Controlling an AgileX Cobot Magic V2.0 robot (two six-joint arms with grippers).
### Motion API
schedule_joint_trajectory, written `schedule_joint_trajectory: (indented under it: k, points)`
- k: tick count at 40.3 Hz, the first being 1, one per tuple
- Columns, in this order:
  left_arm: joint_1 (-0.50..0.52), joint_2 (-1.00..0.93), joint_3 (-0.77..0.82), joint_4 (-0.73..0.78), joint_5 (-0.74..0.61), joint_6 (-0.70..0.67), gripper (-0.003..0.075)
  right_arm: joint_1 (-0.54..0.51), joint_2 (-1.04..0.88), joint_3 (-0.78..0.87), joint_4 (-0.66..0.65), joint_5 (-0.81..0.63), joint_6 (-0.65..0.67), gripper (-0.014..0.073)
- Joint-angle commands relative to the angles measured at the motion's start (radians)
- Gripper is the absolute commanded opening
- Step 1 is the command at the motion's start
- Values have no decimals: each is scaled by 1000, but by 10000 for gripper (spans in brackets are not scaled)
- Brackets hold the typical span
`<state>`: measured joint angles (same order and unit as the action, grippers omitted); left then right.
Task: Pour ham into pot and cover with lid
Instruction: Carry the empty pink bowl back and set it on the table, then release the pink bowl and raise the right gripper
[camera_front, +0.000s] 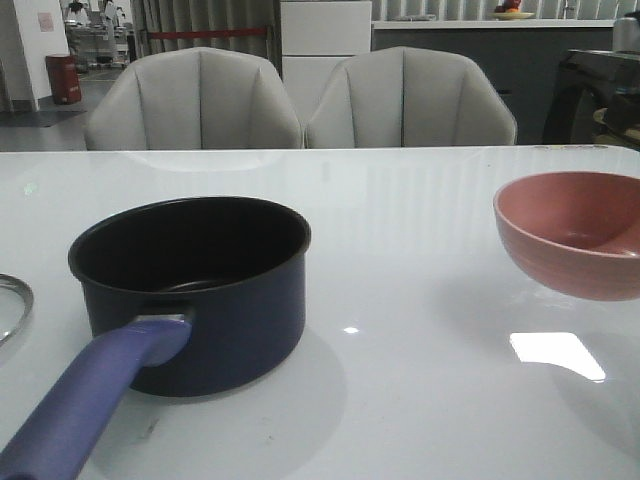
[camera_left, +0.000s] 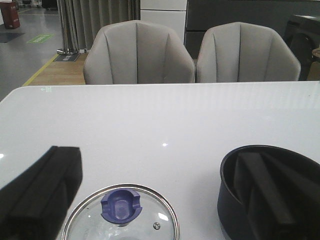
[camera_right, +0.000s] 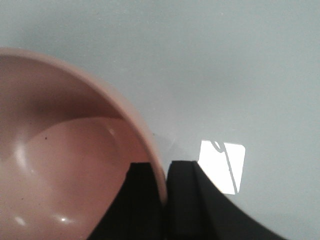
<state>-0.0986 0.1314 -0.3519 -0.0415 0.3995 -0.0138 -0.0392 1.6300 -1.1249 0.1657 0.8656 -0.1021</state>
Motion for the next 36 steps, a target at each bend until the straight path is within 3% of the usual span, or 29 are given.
schedule_joint_trajectory:
  k: [1, 7, 16, 26, 36]
  points:
    - [-8, 11, -30, -6, -72, -5, 637, -6, -12, -35, -1, -41, -11, 160]
    - [-8, 11, -30, -6, -72, -5, 637, -5, 29, -35, -1, -76, -11, 208]
    - [-8, 11, -30, -6, -72, -5, 637, -5, 50, -35, -1, -105, -14, 367]
    - [-8, 11, -30, -6, -72, -5, 637, 1, 15, -46, -1, -93, -43, 370]
    - [-8, 11, -30, -6, -76, -5, 637, 70, -155, -41, -1, -152, -74, 370]
